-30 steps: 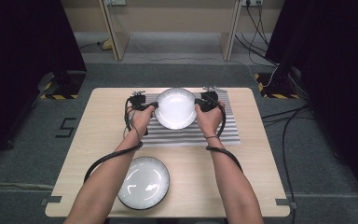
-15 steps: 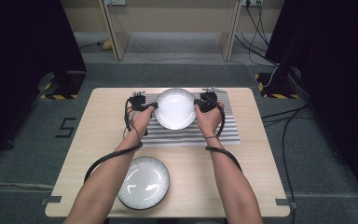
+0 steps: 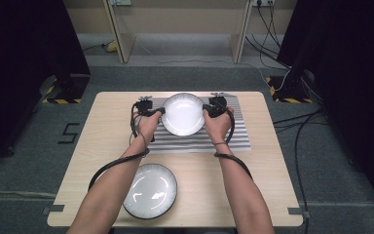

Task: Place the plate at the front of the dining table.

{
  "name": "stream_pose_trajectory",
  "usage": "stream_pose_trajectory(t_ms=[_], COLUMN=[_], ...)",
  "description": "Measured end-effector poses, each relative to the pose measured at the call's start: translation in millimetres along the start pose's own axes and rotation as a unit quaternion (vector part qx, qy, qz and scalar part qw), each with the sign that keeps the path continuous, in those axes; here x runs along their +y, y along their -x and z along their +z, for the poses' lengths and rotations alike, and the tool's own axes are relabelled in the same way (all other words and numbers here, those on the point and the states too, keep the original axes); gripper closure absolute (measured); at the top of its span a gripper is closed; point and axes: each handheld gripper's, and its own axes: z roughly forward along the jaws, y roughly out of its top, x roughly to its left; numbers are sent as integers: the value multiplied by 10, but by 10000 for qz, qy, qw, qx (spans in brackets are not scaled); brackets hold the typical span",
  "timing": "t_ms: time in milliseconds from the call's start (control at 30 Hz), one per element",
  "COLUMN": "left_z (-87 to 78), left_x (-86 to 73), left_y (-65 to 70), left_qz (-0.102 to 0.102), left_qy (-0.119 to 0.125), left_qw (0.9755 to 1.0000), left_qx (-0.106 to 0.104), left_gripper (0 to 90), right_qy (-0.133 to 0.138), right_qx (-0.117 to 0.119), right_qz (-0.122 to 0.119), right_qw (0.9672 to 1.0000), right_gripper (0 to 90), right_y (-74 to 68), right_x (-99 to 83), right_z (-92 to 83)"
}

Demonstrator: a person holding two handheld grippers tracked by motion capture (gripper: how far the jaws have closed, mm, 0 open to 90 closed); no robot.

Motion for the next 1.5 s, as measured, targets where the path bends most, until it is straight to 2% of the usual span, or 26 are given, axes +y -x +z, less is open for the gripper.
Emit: stream_pose_trajectory(t_ms=[1500], left_z=[88], left_x=[-87], left_y=[-65], left_qz=[-22], left_qy=[-208], left_qw=[9997], left_qx=[84], left_gripper=[844], right_qy=[-187], right_qx=[-49], right_qz=[54], right_qw=[9998], right_gripper=[860], right_y=[15], right_x=[-102], right_z=[119])
